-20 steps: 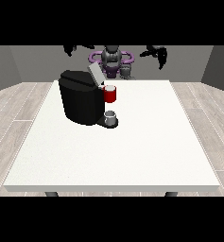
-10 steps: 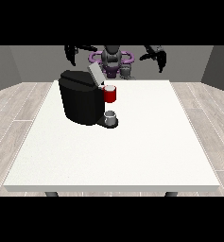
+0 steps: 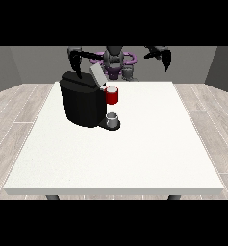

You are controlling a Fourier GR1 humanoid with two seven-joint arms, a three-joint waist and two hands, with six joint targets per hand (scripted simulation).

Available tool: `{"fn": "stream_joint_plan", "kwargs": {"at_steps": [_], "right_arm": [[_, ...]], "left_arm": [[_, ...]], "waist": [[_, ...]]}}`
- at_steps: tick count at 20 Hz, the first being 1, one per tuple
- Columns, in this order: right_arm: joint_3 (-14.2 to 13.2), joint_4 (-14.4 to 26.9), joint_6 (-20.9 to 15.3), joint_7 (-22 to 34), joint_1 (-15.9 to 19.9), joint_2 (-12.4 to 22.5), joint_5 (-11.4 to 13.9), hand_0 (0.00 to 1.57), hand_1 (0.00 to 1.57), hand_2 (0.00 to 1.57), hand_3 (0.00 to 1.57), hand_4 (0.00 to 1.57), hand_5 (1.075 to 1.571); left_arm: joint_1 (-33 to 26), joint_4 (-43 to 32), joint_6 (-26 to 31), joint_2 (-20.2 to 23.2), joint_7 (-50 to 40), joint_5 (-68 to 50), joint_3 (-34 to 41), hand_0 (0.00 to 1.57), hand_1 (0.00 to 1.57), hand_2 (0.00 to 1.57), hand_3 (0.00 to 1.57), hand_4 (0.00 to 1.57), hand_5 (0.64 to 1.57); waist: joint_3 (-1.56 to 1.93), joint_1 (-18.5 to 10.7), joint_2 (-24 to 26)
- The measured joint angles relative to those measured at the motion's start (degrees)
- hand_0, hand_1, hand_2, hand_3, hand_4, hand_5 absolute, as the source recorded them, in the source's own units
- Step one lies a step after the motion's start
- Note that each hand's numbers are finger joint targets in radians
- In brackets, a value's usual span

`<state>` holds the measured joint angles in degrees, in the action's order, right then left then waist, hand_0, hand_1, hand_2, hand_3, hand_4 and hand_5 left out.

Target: Insert the coffee pod into the coffee machine and close the lid

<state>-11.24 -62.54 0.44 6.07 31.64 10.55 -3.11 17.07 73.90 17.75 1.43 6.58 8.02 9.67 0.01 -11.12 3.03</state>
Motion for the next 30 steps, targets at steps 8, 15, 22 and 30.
{"fn": "stream_joint_plan", "kwargs": {"at_steps": [8,15,22,30], "right_arm": [[2.81,2.22,0.06,-0.85,4.60,-1.52,1.21,0.00,0.00,0.00,0.00,0.00,1.571],[3.57,3.51,0.79,-2.99,7.69,-1.25,1.77,0.00,0.00,0.00,0.00,0.16,1.571],[4.65,5.37,0.16,-1.14,12.91,-0.10,4.00,0.00,0.00,0.00,0.00,0.04,1.571],[6.25,4.48,-1.85,3.32,15.32,-0.35,6.63,0.00,0.00,0.00,0.00,0.00,1.571]], "left_arm": [[-2.29,5.43,-1.76,1.31,-1.45,-1.30,-0.21,0.00,0.00,0.00,0.00,0.32,1.571],[-4.51,7.81,-3.47,2.02,-0.88,-0.64,-1.06,0.00,0.00,0.00,0.00,0.35,1.571],[-3.72,8.62,-3.50,2.76,-2.18,-1.44,-1.39,0.00,0.00,0.00,0.00,0.38,1.571],[-2.73,7.58,-3.93,2.92,-1.83,-0.89,-2.09,0.00,0.00,0.00,0.00,0.33,1.571]], "waist": [[-0.02,1.47,-3.29],[-0.13,1.99,-5.03],[0.02,0.97,-6.86],[0.45,1.05,-8.05]]}}
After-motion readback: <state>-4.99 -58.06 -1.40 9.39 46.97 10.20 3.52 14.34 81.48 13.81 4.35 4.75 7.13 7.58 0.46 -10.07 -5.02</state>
